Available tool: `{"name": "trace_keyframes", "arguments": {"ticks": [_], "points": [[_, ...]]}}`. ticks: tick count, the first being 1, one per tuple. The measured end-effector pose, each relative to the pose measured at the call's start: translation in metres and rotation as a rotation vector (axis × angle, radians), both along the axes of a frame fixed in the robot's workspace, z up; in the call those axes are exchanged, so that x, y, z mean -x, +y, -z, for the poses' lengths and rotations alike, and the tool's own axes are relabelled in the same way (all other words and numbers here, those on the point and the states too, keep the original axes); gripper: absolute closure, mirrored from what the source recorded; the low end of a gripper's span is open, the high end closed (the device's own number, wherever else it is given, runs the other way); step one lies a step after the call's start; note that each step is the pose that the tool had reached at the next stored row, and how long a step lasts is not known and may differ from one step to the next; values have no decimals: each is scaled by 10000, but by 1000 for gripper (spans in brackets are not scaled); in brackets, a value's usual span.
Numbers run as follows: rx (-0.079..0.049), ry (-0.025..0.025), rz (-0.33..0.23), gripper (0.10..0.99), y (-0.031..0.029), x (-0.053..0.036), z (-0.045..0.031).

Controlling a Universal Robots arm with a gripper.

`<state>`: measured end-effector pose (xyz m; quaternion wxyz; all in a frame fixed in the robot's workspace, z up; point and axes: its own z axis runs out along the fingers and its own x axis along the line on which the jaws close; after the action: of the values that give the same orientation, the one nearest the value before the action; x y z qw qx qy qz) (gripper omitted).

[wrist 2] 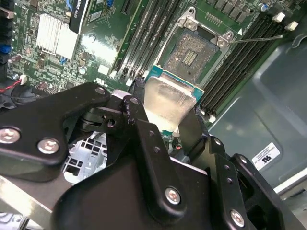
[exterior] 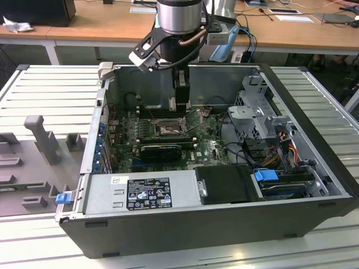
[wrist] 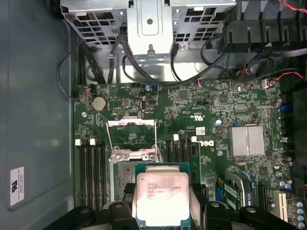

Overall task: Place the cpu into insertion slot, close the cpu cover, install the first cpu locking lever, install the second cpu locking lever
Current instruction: 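Place the cpu into insertion slot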

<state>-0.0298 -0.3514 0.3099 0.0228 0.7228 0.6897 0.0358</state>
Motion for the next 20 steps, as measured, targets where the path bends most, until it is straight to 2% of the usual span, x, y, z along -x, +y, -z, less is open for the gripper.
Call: {"name": "trace_keyframes", "arguments": {"ticks": [6, 11, 20], "points": [[0, 0, -14, 561, 0, 7, 99], [0, 1, -15, 561, 5, 8, 227], [-5, 0, -15, 561, 5, 8, 274]]}}
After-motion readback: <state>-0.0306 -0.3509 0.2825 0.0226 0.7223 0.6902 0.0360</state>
